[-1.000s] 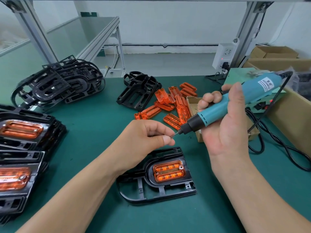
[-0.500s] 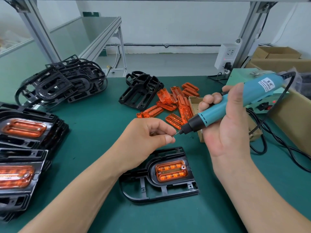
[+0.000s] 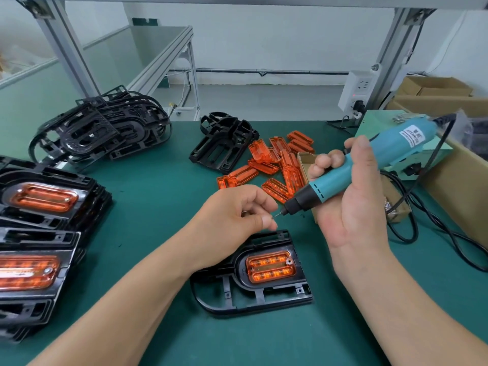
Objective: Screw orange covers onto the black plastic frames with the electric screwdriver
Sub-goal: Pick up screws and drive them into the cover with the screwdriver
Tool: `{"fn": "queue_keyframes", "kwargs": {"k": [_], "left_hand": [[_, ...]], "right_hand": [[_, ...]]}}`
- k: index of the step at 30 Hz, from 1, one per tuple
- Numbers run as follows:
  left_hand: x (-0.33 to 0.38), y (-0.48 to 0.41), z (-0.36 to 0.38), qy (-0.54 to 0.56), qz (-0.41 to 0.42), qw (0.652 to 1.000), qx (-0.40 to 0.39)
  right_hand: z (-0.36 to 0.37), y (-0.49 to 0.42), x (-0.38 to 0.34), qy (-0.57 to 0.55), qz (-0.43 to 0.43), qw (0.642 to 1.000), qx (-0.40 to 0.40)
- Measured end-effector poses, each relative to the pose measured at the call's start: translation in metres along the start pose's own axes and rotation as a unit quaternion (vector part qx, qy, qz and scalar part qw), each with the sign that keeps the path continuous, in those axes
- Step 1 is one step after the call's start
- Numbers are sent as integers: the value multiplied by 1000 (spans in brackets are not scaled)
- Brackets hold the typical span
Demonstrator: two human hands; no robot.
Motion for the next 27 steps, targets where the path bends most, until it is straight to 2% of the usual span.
{"fn": "queue_keyframes", "kwargs": {"k": [3, 7, 19, 24, 27], "left_hand": [[0, -1, 1, -26, 12, 1000, 11], [0, 3, 15, -59, 11, 998, -15], [-1, 7, 23, -59, 17, 998, -19], [1, 5, 7, -130, 31, 991, 23], [1, 4, 2, -207, 35, 978, 14]], "right_hand": [[-3, -1, -1, 20, 4, 1000, 5], [-15, -1, -1, 46, 15, 999, 3], [-27, -5, -4, 7, 39, 999, 2], [-33, -8, -10, 43, 37, 998, -12], [-31, -6, -10, 65, 39, 996, -43]]}}
Point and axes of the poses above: each hand's wrist, its own y-axis away from the middle knuckle, its own z-axis out of the palm, x = y × z, the point moved 1 cm from there along -y, towards the middle knuckle, and after that the axes turned 13 degrees about y, right-handed, at the moved point
